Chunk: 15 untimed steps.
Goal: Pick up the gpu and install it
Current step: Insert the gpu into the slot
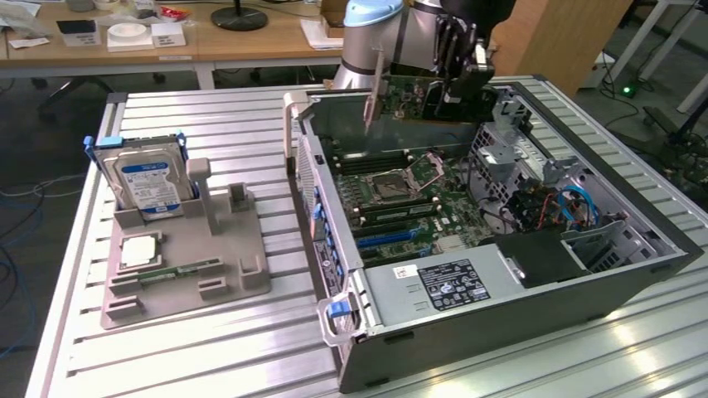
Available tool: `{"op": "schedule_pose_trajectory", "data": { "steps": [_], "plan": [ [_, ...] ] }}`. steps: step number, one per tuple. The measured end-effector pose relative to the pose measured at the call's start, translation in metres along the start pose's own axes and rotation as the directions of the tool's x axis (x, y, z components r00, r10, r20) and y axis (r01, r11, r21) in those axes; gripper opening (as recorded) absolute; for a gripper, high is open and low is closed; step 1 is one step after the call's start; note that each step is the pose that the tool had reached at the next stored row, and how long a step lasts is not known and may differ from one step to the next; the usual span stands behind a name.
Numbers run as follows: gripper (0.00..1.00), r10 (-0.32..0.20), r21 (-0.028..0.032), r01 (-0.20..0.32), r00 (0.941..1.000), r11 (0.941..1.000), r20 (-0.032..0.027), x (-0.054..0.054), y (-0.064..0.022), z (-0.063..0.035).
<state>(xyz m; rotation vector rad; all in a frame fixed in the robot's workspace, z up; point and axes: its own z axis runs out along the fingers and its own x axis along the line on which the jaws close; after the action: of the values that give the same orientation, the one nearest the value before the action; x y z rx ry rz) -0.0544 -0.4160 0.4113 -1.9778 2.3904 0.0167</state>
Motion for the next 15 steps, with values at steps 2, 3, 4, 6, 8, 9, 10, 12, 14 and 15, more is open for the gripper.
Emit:
{"op": "schedule_pose_trajectory", "data": {
  "steps": [2,3,4,6,8,9,10,12,14,15],
  "plan": [
    [0.28,-0.023,-0.0008,0.023,0.9997,0.9997,0.0004,0.0000,0.0000,0.0000],
    [0.28,-0.035,-0.0012,0.035,0.9994,0.9994,0.0005,0.0000,0.0000,0.0000],
    [0.28,-0.048,-0.0018,0.048,0.9988,0.9988,0.0008,0.0000,0.0000,0.0000],
    [0.28,-0.076,-0.0027,0.076,0.9971,0.9971,0.0013,0.0000,0.0000,0.0001],
    [0.28,-0.093,-0.0033,0.093,0.9957,0.9957,0.0016,0.0000,-0.0001,0.0001],
    [0.28,-0.093,-0.0023,0.093,0.9956,0.9956,0.0019,0.0002,0.0000,0.0007],
    [0.28,-0.093,0.0017,0.093,0.9956,0.9956,0.0010,0.0004,-0.0001,0.0011],
    [0.28,-0.094,0.0072,0.094,0.9956,0.9956,-0.0013,0.0004,-0.0002,0.0013],
    [0.28,-0.094,0.0108,0.094,0.9956,0.9955,-0.0010,0.0006,-0.0001,0.0016],
    [0.28,-0.094,0.0117,0.094,0.9956,0.9955,-0.0008,0.0008,-0.0001,0.0018]
  ]
}}
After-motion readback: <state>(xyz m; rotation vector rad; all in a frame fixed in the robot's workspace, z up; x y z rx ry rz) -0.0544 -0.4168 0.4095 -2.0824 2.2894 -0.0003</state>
